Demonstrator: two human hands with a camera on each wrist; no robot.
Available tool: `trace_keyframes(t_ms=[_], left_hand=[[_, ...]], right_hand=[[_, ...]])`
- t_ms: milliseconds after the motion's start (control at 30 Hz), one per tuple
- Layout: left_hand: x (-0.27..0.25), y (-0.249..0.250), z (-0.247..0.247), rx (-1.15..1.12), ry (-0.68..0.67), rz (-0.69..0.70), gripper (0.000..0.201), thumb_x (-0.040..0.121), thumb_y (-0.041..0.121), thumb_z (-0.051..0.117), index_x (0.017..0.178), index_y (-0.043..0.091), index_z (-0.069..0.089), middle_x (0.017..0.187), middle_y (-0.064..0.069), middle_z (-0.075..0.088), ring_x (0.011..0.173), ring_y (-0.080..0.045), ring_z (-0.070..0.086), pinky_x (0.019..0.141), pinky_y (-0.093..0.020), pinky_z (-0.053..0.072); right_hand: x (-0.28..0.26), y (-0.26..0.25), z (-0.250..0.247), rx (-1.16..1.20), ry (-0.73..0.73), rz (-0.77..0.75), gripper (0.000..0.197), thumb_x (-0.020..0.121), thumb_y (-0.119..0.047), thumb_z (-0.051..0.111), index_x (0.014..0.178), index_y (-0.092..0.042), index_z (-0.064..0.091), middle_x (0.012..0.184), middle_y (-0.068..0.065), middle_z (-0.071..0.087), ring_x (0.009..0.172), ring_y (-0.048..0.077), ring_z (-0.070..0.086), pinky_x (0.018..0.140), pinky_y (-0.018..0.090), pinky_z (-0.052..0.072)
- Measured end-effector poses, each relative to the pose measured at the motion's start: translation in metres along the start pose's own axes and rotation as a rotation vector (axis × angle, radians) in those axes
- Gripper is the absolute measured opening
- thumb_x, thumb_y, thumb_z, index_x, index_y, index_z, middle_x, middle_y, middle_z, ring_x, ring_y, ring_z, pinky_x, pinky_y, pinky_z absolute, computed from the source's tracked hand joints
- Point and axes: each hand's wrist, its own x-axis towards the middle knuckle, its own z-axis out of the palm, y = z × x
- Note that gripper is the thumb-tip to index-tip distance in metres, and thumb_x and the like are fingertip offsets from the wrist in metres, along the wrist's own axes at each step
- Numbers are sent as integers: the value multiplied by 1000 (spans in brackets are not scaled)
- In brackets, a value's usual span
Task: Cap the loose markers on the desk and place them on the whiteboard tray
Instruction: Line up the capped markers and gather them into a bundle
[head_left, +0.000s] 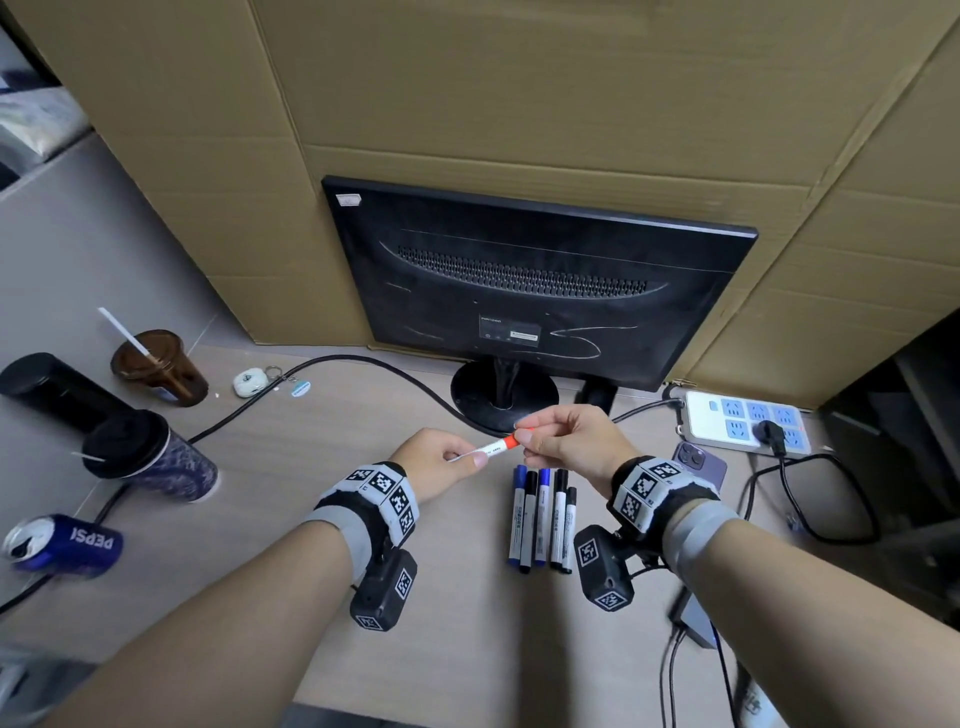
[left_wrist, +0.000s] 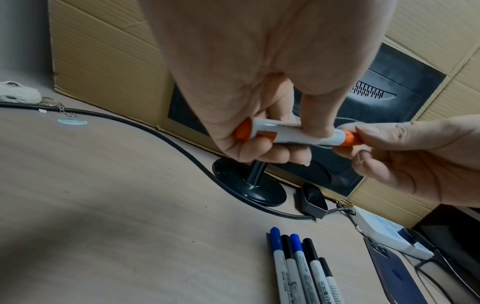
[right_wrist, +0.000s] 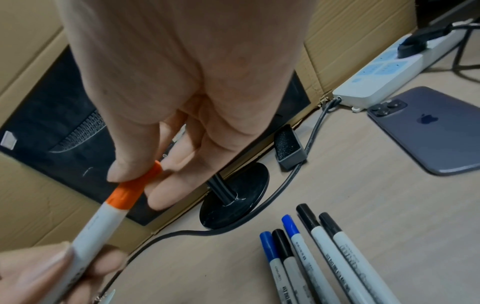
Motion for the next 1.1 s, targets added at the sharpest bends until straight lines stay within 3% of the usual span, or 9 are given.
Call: trace_keyframes(t_ms=[67,167,267,433,600,733,867,967,1100], left_hand=[[1,1,-2,-15,13,-3,28,78,54,64,84,31,80,88,-8,78,73,-13,61,85,-43,56],[3,3,-4,-21,19,14,24,84,44,68,91,25,82,92,-11,79,72,-14,60,83,-40,56],[7,4,-4,4,21,7,31,80,47,68,90,23,83,88,-10,79,74,-27,67,82,-41,58],[10,6,0,-8,15,-11,34,76,49,67,85,21,83,76,-6,75,63,-15,55,67,-32,47],[10,13,5,-35,16,13,13,91,32,72,86,24,81,71,2,67,62,-11,52,66,-25,43],[15,21,7,-41,38,32,16,92,31,72,99,19,81,71,8,64,64,-4,54,66,-19,43],[20,15,21,1,19,-56,18,88,35,75,97,19,78,81,6,73,74,-12,67,69,-25,52],[25,-10,37,12,74,-200,20,84,35,76,86,15,75,93,-7,78,91,-27,73,84,-39,60],[23,-40,62,-71,83,-317,20,82,31,78,72,18,65,93,-18,77,88,-39,75,77,-51,63]], right_hand=[[0,-2,-2,0,-11,-2,17,86,-5,82,103,-3,80,90,22,77,74,21,75,72,28,65],[0,-3,-2,0,4,-2,16,85,-6,83,100,-1,81,88,21,77,77,25,74,75,30,66],[0,-5,-1,-12,24,10,12,85,-4,83,96,-1,81,91,26,78,76,26,74,75,31,66],[-1,1,-2,1,43,19,5,86,-3,81,91,-4,82,88,22,79,74,24,75,72,28,65],[-3,0,-10,9,41,7,14,88,-3,79,101,2,79,92,24,78,74,23,74,75,30,66],[5,1,-7,101,87,-40,18,92,1,74,109,1,75,103,27,77,77,23,73,80,34,66],[11,11,-6,172,176,-23,26,94,2,71,119,-2,68,90,14,76,74,21,72,81,36,63],[16,43,-17,-109,319,86,20,91,-9,70,110,-14,68,88,4,74,77,23,69,86,45,64],[9,88,-34,-535,344,347,26,84,-24,70,109,-15,68,105,6,75,98,28,74,93,43,61]])
